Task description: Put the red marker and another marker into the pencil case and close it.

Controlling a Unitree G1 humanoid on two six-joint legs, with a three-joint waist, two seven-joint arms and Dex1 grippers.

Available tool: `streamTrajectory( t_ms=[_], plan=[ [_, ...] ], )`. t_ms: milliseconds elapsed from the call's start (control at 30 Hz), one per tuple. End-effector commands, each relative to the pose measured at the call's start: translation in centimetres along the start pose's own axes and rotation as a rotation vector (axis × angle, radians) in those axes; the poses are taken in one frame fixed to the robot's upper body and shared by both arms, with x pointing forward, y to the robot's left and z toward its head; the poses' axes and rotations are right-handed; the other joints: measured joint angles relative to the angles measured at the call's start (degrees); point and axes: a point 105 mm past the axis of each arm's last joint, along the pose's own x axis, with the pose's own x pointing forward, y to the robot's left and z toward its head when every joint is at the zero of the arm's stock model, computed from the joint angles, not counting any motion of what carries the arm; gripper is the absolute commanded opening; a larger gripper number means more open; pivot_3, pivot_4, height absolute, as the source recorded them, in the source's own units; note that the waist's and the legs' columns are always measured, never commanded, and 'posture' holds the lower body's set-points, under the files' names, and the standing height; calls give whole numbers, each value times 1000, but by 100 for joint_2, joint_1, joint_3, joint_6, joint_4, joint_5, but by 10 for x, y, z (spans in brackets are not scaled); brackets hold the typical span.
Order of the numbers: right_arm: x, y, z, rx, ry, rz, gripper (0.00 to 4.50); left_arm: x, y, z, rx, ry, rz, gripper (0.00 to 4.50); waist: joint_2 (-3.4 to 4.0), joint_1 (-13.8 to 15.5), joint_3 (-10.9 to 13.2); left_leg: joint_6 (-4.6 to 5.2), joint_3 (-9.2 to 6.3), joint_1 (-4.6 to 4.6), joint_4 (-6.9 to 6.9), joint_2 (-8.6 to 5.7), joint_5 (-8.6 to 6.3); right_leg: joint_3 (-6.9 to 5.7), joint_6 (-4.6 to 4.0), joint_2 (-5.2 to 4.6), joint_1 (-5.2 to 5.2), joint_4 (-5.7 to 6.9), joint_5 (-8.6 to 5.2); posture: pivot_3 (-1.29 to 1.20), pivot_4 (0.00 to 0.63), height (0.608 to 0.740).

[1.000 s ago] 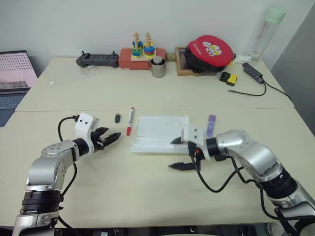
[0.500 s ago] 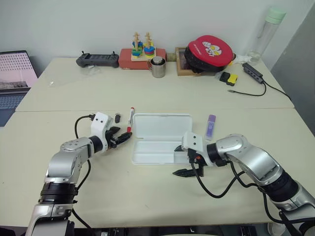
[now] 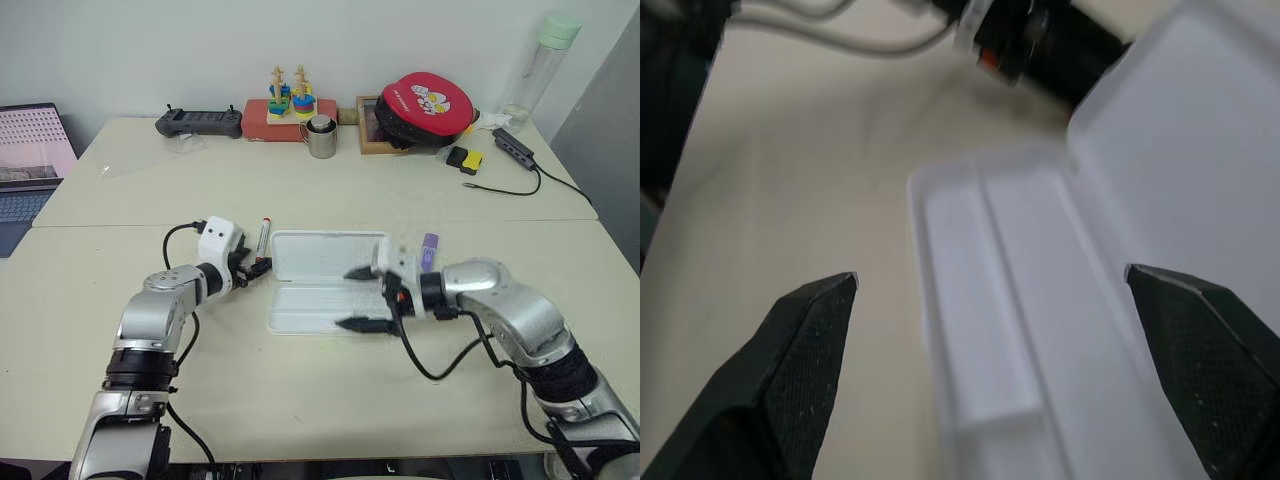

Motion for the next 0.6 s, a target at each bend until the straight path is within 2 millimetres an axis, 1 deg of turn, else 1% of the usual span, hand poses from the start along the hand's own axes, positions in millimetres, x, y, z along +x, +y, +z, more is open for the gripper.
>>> streamTrajectory(
  t_ms=[33, 67, 100, 233, 267, 367, 433, 600],
  plan=[
    [-8, -10, 22, -32, -73, -64, 4500, 4, -4, 0, 11, 14, -11, 2662, 0, 6, -2, 0, 0, 0, 0, -2, 0, 0, 0, 0, 0, 1, 0, 0, 150, 740],
    [-8, -11, 23, -29, -80, -68, 4500, 4, -4, 0, 11, 15, -9, 2370, -4, 9, -4, 0, -5, 0, -1, -2, 0, -1, 0, -1, 2, 1, 0, 0, 150, 740],
    [-8, -11, 25, -25, -86, -71, 4500, 4, -4, 0, 11, 16, -8, 2278, -5, 9, -5, 0, -9, 0, -1, -1, 0, -1, 0, -1, 2, 0, 0, 0, 150, 740],
    [-9, -13, 28, -26, -100, -86, 4500, 4, -4, 0, 10, 17, -3, 1445, -4, -3, -4, 0, -2, 0, -4, -2, 0, 1, 0, -1, -1, 0, 0, 0, 150, 740],
    [-9, -14, 30, -24, -108, -93, 4500, 4, -4, 0, 10, 18, 0, 1332, -4, -3, -4, 0, -2, 0, -4, -2, 0, 0, 0, -1, -1, 1, 0, 0, 150, 740],
    [-10, -19, 35, -25, -131, -117, 4500, 3, -4, -1, 10, 20, 6, 727, -4, -3, -4, 0, -1, 0, -4, -2, 0, 2, 0, -1, -1, 1, 0, 0, 150, 740],
    [-10, -23, 39, -27, -150, -141, 4500, 2, -3, -1, 8, 19, 14, 434, -4, -3, -4, 0, -1, 0, -3, -2, 0, 2, 0, -1, -1, 2, 0, 0, 150, 740],
    [-11, -32, 47, -26, -186, -185, 4500, -1, 2, 1, 6, 9, 45, 433, -4, -11, -4, 0, -1, 2, -3, -2, 0, 2, 0, -1, -1, 4, 0, 0, 150, 740]
  ],
)
